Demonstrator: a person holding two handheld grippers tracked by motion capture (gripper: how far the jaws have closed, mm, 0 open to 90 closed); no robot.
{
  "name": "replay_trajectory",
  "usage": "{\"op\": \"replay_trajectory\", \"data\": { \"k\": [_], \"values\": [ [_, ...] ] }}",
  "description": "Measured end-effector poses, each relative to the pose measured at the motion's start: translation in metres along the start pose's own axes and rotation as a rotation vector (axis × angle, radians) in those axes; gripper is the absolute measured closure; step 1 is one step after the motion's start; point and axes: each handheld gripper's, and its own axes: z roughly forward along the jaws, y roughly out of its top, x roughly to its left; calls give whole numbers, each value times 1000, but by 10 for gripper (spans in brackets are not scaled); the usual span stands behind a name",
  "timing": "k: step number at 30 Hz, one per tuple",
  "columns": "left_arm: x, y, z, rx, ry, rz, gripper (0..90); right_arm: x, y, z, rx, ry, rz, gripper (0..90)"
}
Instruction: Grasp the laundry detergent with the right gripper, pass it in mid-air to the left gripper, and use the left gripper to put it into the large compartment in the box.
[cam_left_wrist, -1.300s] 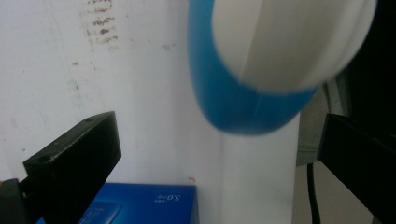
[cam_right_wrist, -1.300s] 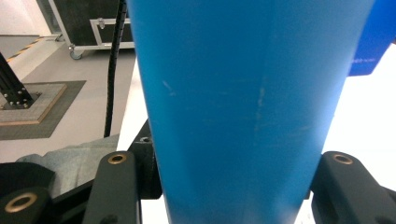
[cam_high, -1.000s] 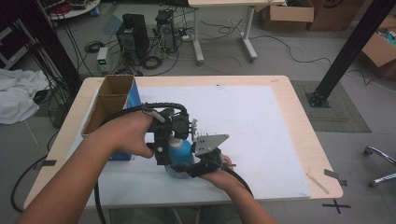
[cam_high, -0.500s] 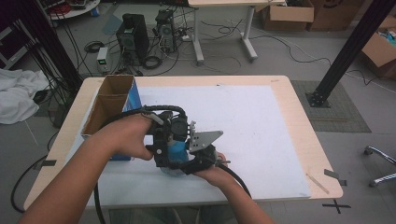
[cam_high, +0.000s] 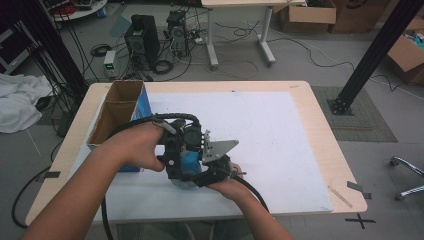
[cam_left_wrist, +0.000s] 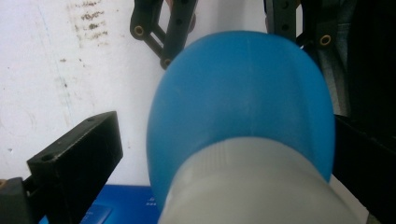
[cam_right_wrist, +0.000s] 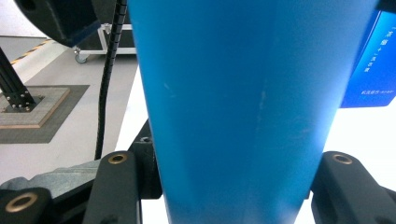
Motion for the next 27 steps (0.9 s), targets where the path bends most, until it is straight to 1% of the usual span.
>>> {"op": "replay_trajectory", "data": {
  "k": [8, 14, 18, 20, 25, 27],
  "values": [
    [0, -1, 0, 11, -4, 6, 70, 0, 0, 1, -1, 3, 1, 457],
    [0, -1, 0, 13, 7, 7, 92, -1, 0, 2, -3, 1, 5, 457],
    [0, -2, -1, 13, 10, 11, 153, -1, 0, 2, -6, 0, 5, 458],
    [-1, -2, -1, 11, 13, 10, 153, -1, 0, 2, -4, -2, -1, 458],
    [-2, -2, -2, 13, 18, 12, 157, -1, 0, 2, -8, -1, 1, 458],
    [-2, -2, -2, 10, 19, 7, 161, -1, 0, 2, -8, 2, 6, 457]
  ]
}}
